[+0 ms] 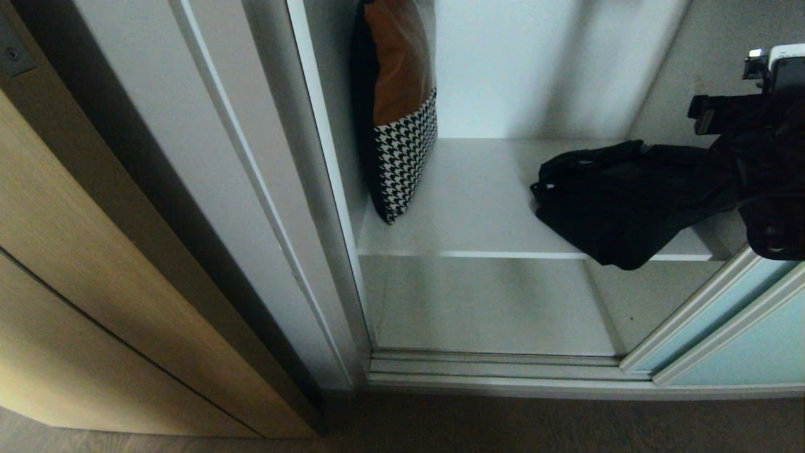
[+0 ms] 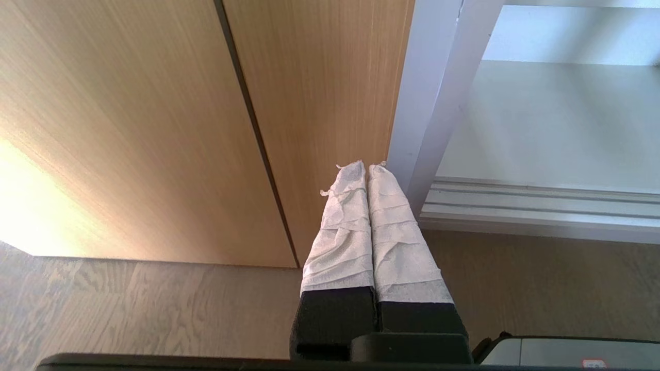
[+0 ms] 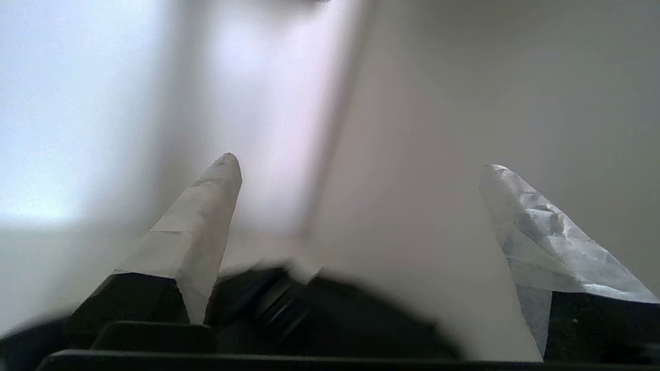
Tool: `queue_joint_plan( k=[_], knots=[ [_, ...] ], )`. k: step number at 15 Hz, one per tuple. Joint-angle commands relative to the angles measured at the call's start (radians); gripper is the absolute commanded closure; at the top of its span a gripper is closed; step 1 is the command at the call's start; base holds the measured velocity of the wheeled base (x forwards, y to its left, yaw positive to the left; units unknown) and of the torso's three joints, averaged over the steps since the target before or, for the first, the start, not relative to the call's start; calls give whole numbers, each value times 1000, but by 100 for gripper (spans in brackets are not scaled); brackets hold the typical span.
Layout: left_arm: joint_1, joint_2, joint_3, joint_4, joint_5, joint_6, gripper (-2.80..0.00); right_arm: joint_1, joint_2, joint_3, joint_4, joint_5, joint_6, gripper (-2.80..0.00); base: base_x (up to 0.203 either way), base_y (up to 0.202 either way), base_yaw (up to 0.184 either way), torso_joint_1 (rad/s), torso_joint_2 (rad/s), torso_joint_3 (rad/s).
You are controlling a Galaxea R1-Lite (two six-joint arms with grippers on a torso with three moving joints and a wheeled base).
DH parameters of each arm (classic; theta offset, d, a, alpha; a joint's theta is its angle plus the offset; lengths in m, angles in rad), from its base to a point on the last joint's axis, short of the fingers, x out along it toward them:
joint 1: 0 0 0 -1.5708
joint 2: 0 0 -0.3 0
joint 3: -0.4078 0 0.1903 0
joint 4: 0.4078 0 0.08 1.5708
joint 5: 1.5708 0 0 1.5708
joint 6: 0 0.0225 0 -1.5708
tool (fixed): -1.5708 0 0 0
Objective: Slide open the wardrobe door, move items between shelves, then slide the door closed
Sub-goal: Place the bag on the higher shelf
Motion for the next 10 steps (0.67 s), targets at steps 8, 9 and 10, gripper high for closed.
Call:
queue_joint_plan(
  k=[8, 9, 10],
  knots=[
    [1, 2, 0, 0, 0, 0, 0, -53, -418, 322, 880, 363, 196, 0, 0, 0, 0, 0, 0, 0],
    [1, 2, 0, 0, 0, 0, 0, -62, -402, 323, 912, 378, 198, 0, 0, 0, 0, 0, 0, 0],
    [1, 2, 0, 0, 0, 0, 0, -69, -365, 321, 921, 380, 198, 0, 0, 0, 0, 0, 0, 0]
  ],
)
